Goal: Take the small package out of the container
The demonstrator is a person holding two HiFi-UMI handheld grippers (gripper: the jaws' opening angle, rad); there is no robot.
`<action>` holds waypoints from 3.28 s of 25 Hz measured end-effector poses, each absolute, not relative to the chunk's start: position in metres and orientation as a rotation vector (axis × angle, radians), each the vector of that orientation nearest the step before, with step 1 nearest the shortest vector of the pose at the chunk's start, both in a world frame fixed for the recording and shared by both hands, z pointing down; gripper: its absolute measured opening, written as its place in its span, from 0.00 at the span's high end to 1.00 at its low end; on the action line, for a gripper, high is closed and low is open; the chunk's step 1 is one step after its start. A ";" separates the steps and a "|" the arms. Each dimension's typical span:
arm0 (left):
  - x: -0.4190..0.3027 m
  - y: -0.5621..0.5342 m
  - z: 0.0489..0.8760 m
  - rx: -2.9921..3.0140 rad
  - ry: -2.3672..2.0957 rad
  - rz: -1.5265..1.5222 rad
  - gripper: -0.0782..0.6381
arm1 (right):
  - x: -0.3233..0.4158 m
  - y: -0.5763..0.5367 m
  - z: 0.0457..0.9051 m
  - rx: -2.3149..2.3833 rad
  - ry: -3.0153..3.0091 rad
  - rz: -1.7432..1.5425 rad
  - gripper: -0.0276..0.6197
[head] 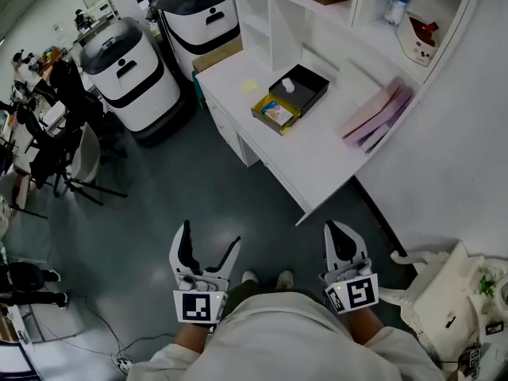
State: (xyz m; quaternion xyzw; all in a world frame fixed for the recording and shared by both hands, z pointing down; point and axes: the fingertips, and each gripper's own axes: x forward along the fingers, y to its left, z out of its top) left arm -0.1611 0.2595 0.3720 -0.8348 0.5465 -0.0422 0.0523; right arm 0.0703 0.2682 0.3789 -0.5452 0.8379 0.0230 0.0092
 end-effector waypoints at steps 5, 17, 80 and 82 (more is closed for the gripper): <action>-0.164 0.272 0.385 -2.507 1.720 -0.187 0.27 | 0.069 0.266 0.392 -1.643 2.658 0.050 0.92; -0.190 0.217 0.409 -2.547 1.721 -0.216 0.27 | 0.038 0.212 0.395 -1.644 2.693 0.084 0.92; -0.014 -0.306 0.604 -2.663 0.484 -1.046 0.27 | 0.148 -0.134 0.451 -2.258 2.228 -0.291 0.92; -0.005 -0.309 0.621 -2.627 0.411 -1.098 0.27 | 0.157 -0.132 0.455 -2.284 2.201 -0.307 0.92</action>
